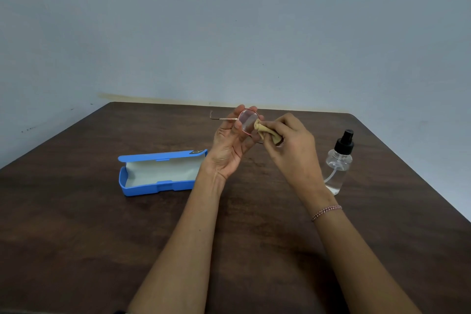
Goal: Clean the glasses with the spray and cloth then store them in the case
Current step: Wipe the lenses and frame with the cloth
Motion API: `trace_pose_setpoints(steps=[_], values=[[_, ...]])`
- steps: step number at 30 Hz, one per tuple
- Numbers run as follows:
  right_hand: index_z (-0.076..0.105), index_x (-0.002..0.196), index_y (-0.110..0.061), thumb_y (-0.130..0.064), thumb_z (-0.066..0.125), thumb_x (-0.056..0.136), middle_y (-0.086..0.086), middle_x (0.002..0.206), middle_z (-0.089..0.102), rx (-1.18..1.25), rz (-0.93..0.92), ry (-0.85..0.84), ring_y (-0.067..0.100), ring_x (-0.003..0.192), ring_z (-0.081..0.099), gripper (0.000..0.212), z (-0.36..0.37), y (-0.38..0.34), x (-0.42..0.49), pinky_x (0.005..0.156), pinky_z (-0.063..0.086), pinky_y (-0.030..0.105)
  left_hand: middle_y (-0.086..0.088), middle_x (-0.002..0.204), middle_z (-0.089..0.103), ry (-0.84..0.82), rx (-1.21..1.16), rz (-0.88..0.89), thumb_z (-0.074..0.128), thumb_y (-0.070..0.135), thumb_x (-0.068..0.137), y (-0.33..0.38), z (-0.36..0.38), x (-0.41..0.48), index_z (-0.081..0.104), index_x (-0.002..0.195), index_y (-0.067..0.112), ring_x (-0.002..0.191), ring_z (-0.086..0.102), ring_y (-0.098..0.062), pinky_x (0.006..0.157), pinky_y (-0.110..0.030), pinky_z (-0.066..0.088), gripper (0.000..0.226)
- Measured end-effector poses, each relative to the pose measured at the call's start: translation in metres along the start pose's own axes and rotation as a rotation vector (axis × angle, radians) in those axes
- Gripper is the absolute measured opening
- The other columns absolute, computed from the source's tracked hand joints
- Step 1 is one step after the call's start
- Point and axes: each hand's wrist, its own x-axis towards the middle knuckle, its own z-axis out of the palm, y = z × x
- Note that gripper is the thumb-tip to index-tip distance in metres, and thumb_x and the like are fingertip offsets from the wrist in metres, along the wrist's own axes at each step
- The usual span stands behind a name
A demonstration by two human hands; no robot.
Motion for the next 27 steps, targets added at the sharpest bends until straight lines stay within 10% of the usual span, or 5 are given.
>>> trace_pose_setpoints(steps=[27], values=[[0.070,0.102,-0.002,0.004,0.067,0.079,0.008,0.086,0.057,-0.079,-0.009,0.054,0.021,0.080,0.057,0.024,0.0001,0.0049,-0.0014,0.069,0.046,0.023,-0.005,0.111,0.069,-0.006,-0.121,0.056,0.090,0.016,0.054,0.0012,0.0012,0.0003,0.074,0.093,0.017,0.104,0.066,-0.026,0.077,-0.032,0.058,0.043]])
